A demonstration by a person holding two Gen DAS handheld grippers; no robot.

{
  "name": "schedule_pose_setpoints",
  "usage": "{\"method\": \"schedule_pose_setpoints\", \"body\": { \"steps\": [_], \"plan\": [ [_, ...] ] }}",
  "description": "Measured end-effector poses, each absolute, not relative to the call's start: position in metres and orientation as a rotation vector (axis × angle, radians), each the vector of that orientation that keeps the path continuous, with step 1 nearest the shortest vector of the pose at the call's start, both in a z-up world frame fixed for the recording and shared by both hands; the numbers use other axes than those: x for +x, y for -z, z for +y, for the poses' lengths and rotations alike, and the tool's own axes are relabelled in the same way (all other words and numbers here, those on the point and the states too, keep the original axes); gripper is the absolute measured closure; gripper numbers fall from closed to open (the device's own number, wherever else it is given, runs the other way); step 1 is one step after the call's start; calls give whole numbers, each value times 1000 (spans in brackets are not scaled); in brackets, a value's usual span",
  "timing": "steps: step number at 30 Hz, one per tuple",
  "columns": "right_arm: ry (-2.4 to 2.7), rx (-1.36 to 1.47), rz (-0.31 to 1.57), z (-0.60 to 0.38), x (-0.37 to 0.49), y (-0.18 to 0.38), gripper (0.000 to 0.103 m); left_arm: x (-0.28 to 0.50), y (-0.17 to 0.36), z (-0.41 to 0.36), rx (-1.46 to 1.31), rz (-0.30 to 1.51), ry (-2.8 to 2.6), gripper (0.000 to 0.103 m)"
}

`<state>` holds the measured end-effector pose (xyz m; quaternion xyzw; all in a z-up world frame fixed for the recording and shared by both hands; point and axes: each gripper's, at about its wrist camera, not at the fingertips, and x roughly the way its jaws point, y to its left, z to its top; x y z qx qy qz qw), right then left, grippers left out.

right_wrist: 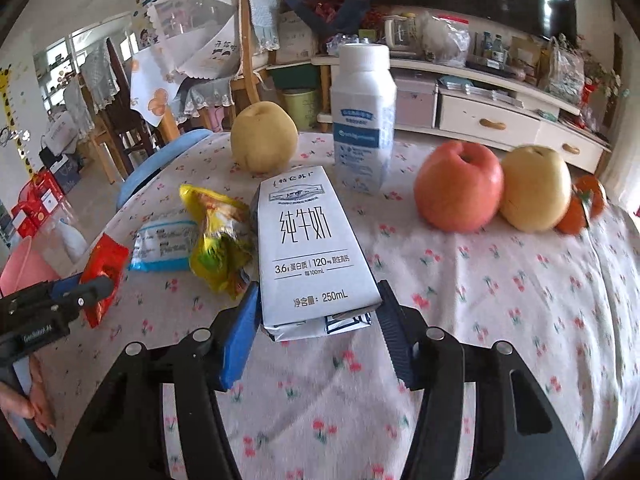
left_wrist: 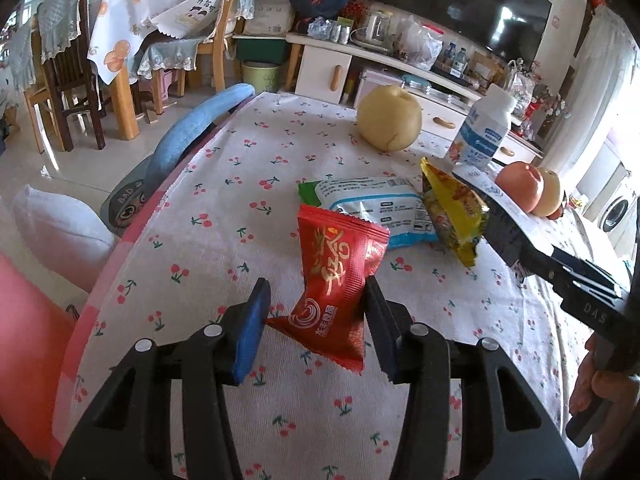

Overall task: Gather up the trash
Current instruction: 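Carry the red packet and milk carton to the pink bucket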

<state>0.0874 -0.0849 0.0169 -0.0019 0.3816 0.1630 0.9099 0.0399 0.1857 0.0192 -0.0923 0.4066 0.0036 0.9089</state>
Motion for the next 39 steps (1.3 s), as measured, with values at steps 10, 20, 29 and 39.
{"method": "schedule_pose_setpoints", "body": {
  "steps": [10,20,29,39],
  "plan": [
    [-303,39,782,-94,41,-22,45,18,-31,189,-202,812,21,54],
    [-280,82,757,-97,-11,-31,45,-5,-43,195,-195,785,42,54],
    [-309,69,747,-80,-47,-38,45,-18,-49,209,-205,776,46,58],
    [-348,37,745,-57,-74,-42,45,-29,-52,217,-218,773,72,59]
  ]
}}
